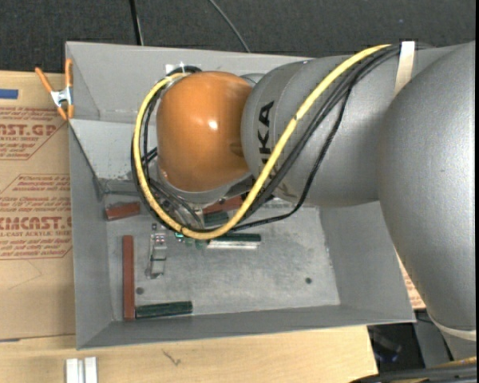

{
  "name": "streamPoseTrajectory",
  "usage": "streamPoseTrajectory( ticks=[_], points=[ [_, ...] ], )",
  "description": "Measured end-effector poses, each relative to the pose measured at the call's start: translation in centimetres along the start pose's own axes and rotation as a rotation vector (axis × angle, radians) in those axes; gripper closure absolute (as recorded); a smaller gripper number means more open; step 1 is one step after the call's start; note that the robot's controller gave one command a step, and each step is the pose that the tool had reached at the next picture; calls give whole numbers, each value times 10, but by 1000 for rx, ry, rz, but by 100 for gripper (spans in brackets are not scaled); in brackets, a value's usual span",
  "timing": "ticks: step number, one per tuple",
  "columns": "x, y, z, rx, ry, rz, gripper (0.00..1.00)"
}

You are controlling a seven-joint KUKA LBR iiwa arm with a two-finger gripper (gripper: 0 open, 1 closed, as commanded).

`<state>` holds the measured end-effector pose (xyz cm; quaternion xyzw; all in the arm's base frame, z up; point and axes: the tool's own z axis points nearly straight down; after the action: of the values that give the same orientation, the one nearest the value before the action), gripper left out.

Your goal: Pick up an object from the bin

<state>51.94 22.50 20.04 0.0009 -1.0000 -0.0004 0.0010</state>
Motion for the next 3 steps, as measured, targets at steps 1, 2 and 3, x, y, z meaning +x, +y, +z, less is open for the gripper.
streamPoseTrajectory(
  ticks=[1, 2, 3],
  points=[
    [-1, -1, -1, -1, -3, 1, 0],
    [2, 7, 36, -1, -8, -88, 0],
    [18, 20, 103, -1, -3, -115, 0]
  ],
)
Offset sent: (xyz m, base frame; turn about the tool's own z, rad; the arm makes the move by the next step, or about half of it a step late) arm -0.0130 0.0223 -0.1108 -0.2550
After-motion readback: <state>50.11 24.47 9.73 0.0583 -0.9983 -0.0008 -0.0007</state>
